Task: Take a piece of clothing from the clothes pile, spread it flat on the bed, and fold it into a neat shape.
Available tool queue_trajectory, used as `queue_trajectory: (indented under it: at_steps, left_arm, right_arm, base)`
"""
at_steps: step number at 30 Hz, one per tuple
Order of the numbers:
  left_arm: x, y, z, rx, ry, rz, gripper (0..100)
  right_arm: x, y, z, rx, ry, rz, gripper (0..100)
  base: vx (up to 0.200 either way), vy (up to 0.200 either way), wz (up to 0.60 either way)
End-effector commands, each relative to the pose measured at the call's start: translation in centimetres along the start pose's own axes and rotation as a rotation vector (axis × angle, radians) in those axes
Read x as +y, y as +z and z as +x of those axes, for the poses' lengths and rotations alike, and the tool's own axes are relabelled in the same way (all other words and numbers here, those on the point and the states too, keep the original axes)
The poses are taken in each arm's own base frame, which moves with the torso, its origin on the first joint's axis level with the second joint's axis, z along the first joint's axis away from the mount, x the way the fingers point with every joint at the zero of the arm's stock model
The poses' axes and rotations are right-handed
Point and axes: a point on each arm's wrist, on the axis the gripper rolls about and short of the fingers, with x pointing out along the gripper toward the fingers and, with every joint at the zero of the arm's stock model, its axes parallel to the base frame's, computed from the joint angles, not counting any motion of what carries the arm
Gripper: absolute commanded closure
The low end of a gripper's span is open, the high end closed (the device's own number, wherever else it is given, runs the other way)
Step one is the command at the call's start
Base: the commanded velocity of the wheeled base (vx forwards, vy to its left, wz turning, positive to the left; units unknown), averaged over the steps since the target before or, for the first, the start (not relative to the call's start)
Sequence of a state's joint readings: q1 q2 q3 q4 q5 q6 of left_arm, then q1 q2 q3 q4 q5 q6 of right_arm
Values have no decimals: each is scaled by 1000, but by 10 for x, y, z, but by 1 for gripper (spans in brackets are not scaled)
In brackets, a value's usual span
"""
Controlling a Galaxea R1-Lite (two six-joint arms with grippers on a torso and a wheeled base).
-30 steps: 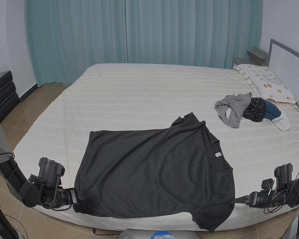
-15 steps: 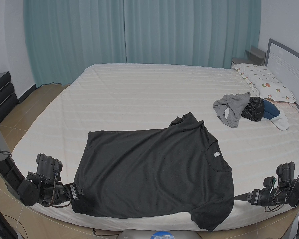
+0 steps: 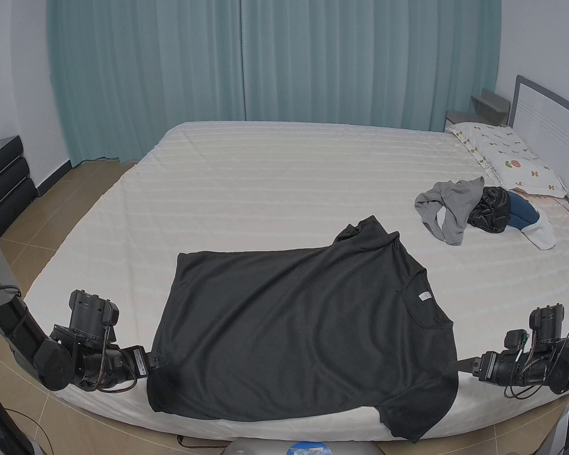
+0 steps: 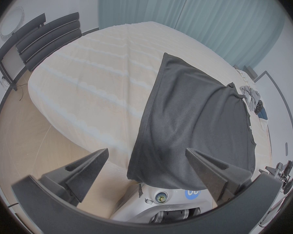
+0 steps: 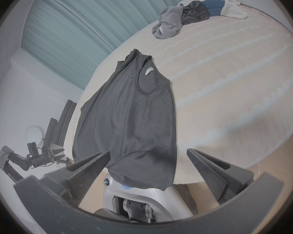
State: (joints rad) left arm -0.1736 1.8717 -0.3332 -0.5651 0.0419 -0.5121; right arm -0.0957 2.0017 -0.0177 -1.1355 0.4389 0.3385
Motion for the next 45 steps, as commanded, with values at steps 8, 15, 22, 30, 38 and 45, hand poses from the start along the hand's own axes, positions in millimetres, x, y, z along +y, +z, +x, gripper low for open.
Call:
queue_trajectory:
  at_steps: [8, 15, 22, 30, 38, 45]
  left_arm:
    - [-6, 11, 1, -41, -22, -67, 0]
    - [-21, 38, 4, -110, -82, -158, 0]
    - [-34, 78, 24, -162, -157, -188, 0]
    - [-38, 130, 88, -189, -225, -224, 0]
    - [-44, 171, 136, -211, -220, -241, 0]
    - [-44, 184, 164, -221, -223, -294, 0]
  right_arm:
    - [1, 4, 1, -44, 17, 18, 0]
    - [2, 4, 1, -41, 22, 19, 0]
    - [2, 4, 2, -38, 25, 60, 0]
    - [1, 2, 4, -23, 20, 86, 0]
    - [-2, 1, 10, -1, 11, 96, 0]
    - [-3, 1, 10, 0, 10, 99, 0]
  base:
    - [100, 0, 0]
    - [0, 0, 0]
    - [0, 0, 0]
    - [0, 0, 0]
    - [0, 0, 0]
    - [0, 0, 0]
